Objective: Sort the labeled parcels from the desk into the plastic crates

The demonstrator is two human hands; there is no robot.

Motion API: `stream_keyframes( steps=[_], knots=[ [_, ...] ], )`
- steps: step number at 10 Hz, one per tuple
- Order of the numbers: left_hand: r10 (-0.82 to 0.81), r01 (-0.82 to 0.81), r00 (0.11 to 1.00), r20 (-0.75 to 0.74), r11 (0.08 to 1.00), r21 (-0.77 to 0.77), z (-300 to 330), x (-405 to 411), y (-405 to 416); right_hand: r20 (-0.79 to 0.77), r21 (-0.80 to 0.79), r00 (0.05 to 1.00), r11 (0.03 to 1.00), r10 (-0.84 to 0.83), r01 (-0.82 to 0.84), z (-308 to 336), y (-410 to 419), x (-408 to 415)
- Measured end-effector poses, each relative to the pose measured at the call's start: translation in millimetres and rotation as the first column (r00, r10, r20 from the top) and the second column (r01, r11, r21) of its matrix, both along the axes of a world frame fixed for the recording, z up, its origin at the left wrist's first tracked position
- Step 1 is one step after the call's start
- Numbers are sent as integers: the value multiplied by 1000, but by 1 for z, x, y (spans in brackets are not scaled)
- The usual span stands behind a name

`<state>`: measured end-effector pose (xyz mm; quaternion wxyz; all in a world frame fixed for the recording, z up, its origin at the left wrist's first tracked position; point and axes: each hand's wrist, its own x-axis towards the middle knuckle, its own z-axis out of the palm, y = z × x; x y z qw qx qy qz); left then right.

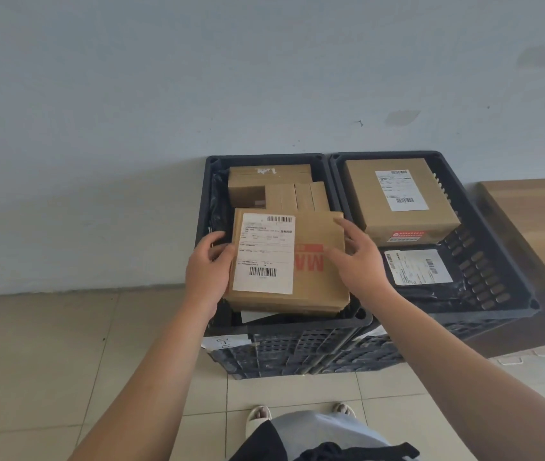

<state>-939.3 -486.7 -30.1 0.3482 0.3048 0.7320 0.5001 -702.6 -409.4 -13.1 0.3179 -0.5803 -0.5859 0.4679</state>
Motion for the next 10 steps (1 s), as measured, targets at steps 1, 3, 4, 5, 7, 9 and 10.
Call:
stream_keyframes(
  steps=[1, 3, 4, 5, 7, 9, 10],
  knots=[
    [-140, 140, 990, 11, 987, -83, -16, 6, 5, 256, -45, 955, 989, 147, -140, -13, 4, -2],
    [-288, 313, 945, 156, 933, -176, -52, 20, 18, 598, -137, 695, 906, 398, -401, -19, 11, -17],
    [-288, 315, 947, 142, 919, -236, -66, 27, 16, 618, -232, 618, 863, 487, -448, -32, 9, -20],
    [-260, 286, 956, 134, 926, -246, -73, 26, 14, 659, -207, 587, 864, 470, -459, -49, 6, -15],
    [-230, 285, 951, 205, 910, -301, -74, 23, 15, 675, -202, 571, 861, 467, -466, -50, 6, -9],
    [-254, 322, 936, 242, 897, -304, -63, 18, 17, 652, -192, 621, 887, 435, -420, -44, 2, -7],
    [-254, 322, 936, 245, 898, -301, -56, 15, 17, 625, -162, 669, 905, 403, -394, -40, -2, -9]
  ],
)
